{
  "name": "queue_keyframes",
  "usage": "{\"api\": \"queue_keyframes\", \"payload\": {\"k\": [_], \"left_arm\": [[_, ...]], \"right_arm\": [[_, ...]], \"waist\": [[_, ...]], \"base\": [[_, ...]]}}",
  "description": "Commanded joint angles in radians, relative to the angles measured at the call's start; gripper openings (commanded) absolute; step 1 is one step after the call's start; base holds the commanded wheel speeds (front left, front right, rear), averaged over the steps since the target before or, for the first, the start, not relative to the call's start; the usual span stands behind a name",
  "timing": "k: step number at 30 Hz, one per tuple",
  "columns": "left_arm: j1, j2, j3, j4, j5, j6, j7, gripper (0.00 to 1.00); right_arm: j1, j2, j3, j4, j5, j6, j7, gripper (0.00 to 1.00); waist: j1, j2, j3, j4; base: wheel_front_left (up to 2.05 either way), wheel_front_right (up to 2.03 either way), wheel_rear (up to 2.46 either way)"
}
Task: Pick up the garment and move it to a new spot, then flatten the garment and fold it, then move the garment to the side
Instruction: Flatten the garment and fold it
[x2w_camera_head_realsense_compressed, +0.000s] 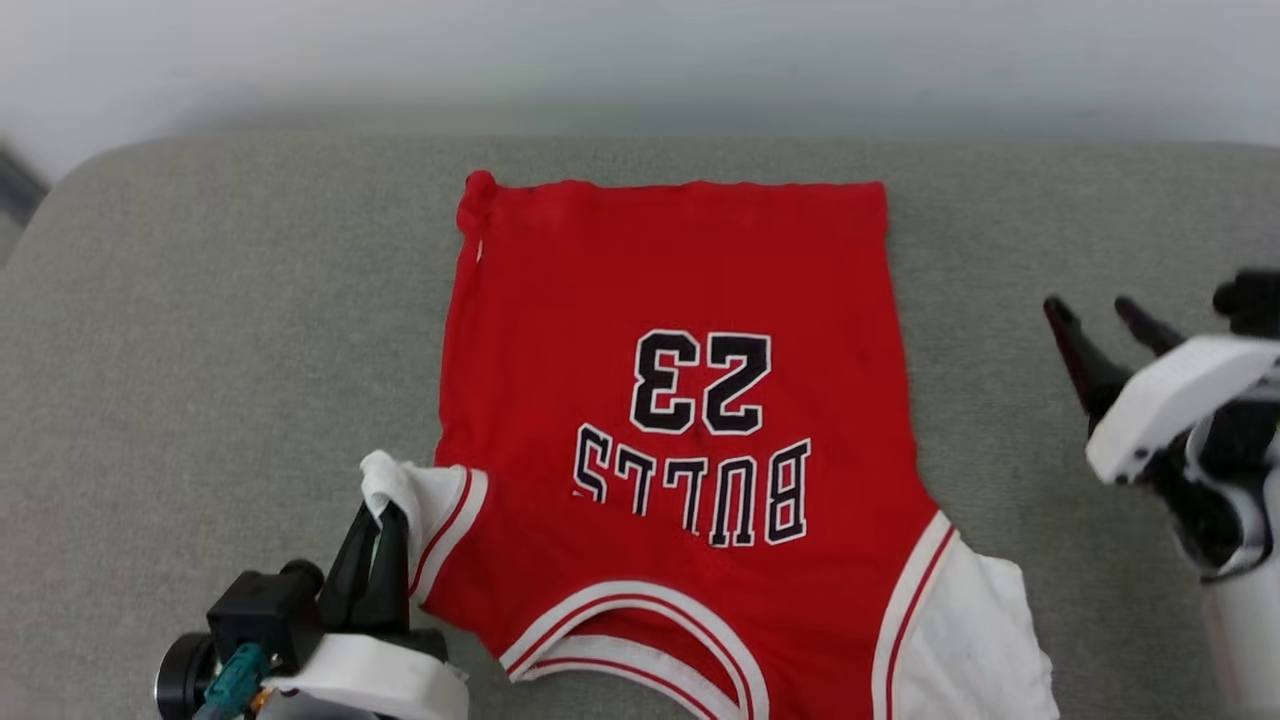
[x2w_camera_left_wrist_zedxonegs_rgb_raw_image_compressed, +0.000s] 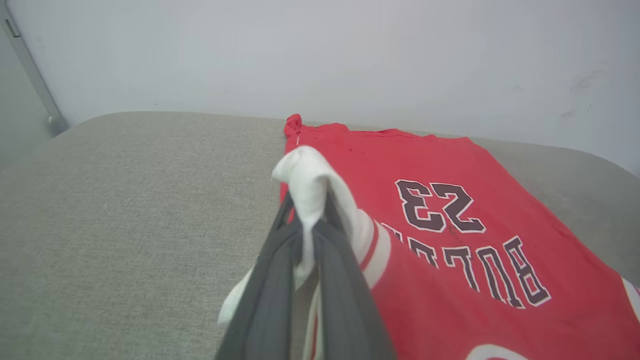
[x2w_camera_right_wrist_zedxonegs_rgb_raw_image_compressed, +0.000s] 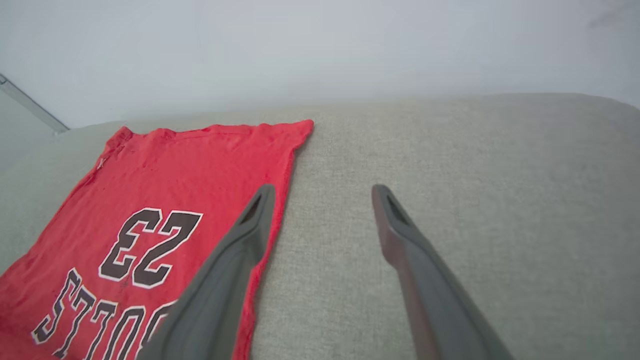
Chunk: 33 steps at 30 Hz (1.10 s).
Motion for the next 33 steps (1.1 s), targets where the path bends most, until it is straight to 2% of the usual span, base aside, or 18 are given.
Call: {"api": "queue_keyframes", "payload": {"k": [1, 9, 15, 24, 28, 29, 30, 31, 33], "left_arm": [[-0.028, -0.001, -0.004, -0.007, 0.008, -0.003, -0.004, 0.00], [-0.158, -0.039, -0.063, -0.013, 0.046, -0.034, -0.029, 0.00], [-0.229, -0.066, -0.090, 0.000, 0.055, -0.054, -0.059, 0.00], [-0.283, -0.095, -0.116, 0.019, 0.059, -0.072, -0.084, 0.00], [-0.291, -0.107, -0.123, 0.039, 0.057, -0.076, -0.095, 0.00], [-0.292, -0.109, -0.124, 0.043, 0.055, -0.077, -0.097, 0.00], [-0.293, -0.111, -0.125, 0.048, 0.054, -0.079, -0.097, 0.00], [-0.294, -0.113, -0.126, 0.052, 0.052, -0.080, -0.099, 0.00], [-0.295, -0.116, -0.126, 0.062, 0.046, -0.080, -0.102, 0.00]], "right_arm": [[-0.071, -0.015, 0.009, 0.041, 0.013, 0.000, 0.011, 1.00], [-0.445, -0.101, 0.039, 0.336, 0.021, 0.000, 0.167, 1.00], [-0.645, -0.132, 0.065, 0.472, 0.009, 0.000, 0.315, 1.00], [-0.767, -0.136, 0.084, 0.578, 0.008, 0.000, 0.386, 1.00], [-0.740, -0.122, 0.085, 0.699, 0.002, -0.001, 0.485, 1.00], [-0.732, -0.121, 0.081, 0.723, -0.005, -0.001, 0.503, 0.59], [-0.731, -0.122, 0.071, 0.744, -0.007, -0.001, 0.518, 0.09], [-0.731, -0.122, 0.066, 0.758, -0.014, -0.001, 0.525, 0.00], [-0.744, -0.125, 0.063, 0.762, -0.026, -0.001, 0.512, 0.00]], "waist": [[-0.0001, -0.0001, 0.078, 0.060], [-0.0001, -0.0001, 0.235, 0.163], [-0.0001, -0.0001, 0.333, 0.223], [-0.0001, -0.0001, 0.414, 0.270], [-0.0001, -0.0001, 0.425, 0.276], [-0.0001, -0.0001, 0.422, 0.277], [-0.0001, -0.0001, 0.420, 0.277], [-0.0001, -0.0001, 0.415, 0.278], [-0.0001, -0.0001, 0.404, 0.277]], "base": [[0.00, 0.00, 0.00], [0.00, 0.00, 0.00], [0.00, 0.00, 0.00], [0.00, 0.00, 0.00], [0.00, 0.00, 0.00], [0.00, 0.00, 0.00], [0.00, 0.00, 0.00], [0.00, 0.00, 0.00], [0.00, 0.00, 0.00]]}}
